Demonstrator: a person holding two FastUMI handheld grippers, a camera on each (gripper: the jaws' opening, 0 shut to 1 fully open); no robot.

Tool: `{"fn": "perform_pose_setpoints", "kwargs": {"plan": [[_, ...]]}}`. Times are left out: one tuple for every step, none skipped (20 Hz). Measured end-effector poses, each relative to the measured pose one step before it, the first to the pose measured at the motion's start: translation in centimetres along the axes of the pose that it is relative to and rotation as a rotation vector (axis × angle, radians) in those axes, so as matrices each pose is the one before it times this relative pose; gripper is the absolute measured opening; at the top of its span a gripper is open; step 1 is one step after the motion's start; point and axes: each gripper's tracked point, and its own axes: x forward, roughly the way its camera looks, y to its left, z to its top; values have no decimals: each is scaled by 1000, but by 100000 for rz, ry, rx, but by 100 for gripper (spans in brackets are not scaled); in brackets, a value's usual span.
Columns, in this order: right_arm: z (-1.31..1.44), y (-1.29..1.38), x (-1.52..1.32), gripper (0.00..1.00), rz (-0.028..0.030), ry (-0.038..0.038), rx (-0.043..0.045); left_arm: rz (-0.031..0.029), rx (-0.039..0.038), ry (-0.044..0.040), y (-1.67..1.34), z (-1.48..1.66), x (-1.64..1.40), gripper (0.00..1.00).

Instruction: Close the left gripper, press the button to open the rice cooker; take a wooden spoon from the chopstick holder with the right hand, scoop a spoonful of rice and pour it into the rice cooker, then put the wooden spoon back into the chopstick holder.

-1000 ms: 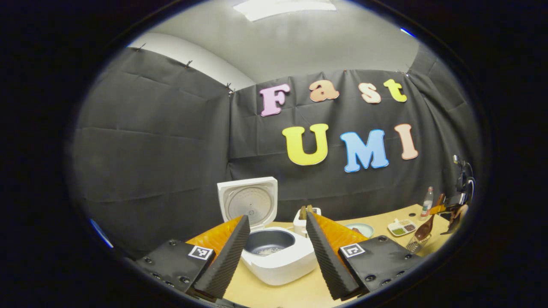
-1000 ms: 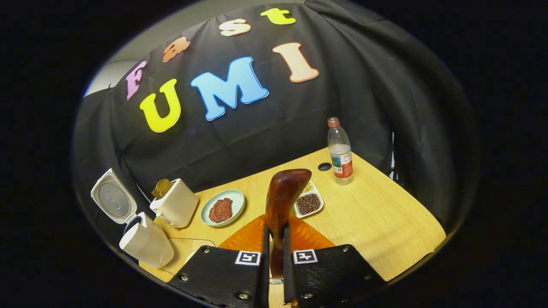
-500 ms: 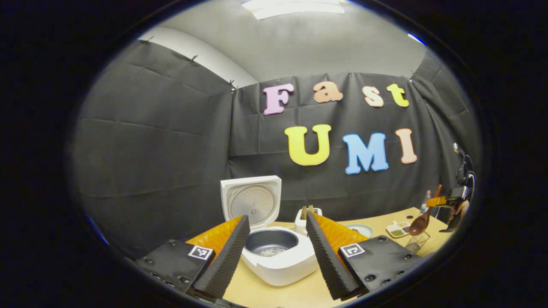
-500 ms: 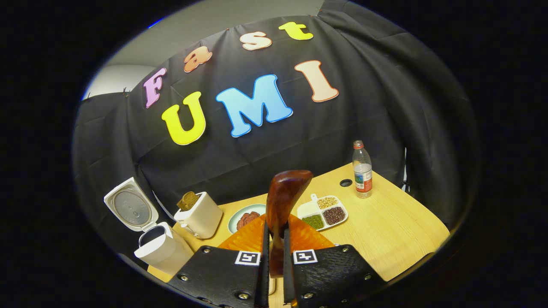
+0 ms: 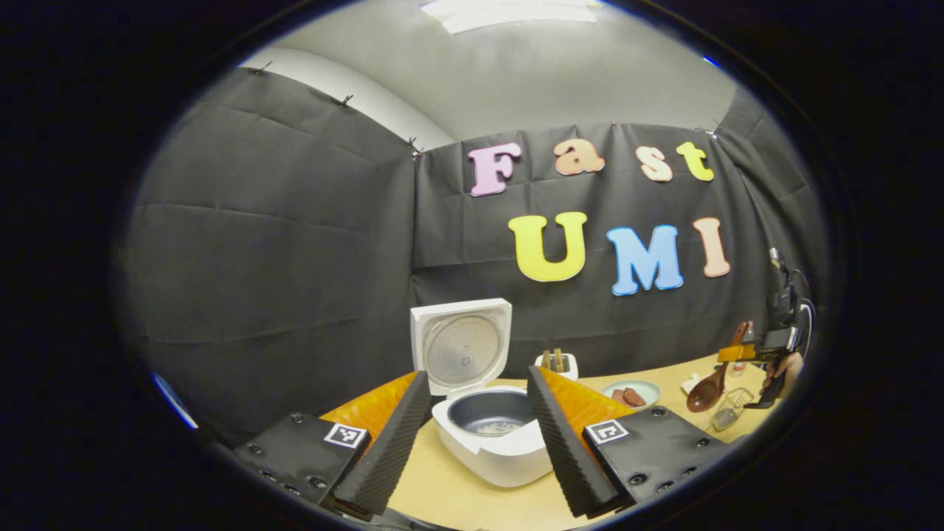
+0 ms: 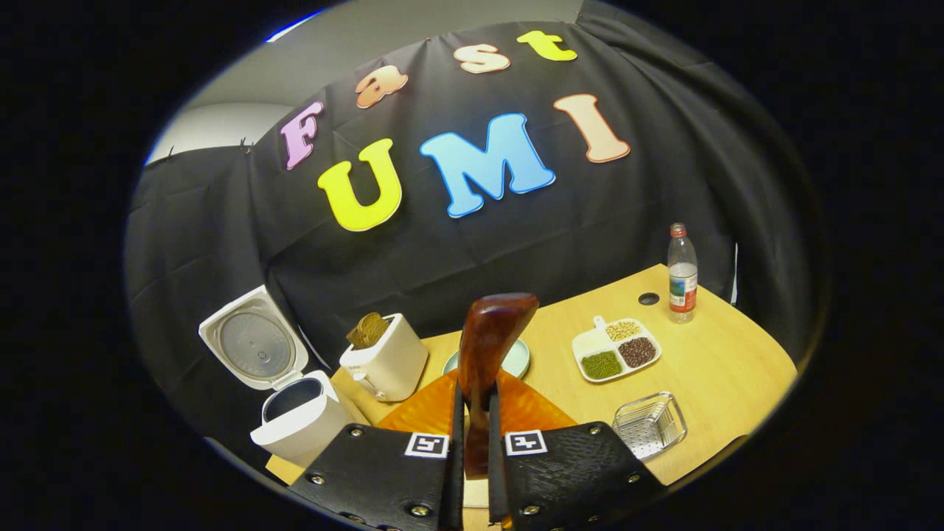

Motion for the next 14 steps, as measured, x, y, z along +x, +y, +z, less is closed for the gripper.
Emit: {"fn": "perform_pose_setpoints", "kwargs": {"plan": [[-847, 499, 404, 14, 156, 828, -1174, 837, 369, 25, 718, -12, -274, 89], [-810, 358, 423, 13, -169, 995, -1181, 1023, 402, 148, 720, -56, -64, 90], [-831, 228, 313, 13, -460, 910, -1137, 897, 311, 134, 665, -325, -299, 91], [-704, 67, 379, 13, -938, 879, -1445, 995, 143, 64, 593, 14, -150, 92], [-612, -208, 454, 13, -1532, 616, -1558, 731, -15, 187, 584, 27, 7, 93], [-482, -364, 324, 13, -2001, 545, -2180, 787, 16, 168, 527, 22, -158, 95], [-622, -471, 339, 13, -2347, 577, -2279, 486, 59, 276, 563, -372, -216, 96], [-602, -464, 261, 13, -2100, 961, -2258, 453, 118, 300, 380, -140, -115, 96], [-662, -370, 364, 13, -2051, 1010, -2101, 378, 120, 245, 211, -191, -135, 96], [-568, -252, 296, 13, -1692, 844, -2027, 403, 63, 260, 354, -123, -53, 96], [-583, -114, 275, 13, -1234, 1002, -1806, 258, 34, 237, 453, -96, -72, 96], [-530, 10, 231, 13, -870, 763, -1505, 227, 85, 226, 342, -192, -66, 96], [-658, 250, 223, 13, -317, 1240, -1124, 87, 110, 179, 215, 90, 4, 96], [-197, 352, 69, 14, 108, -362, -755, 89, 235, 50, 292, -67, -78, 96]]}}
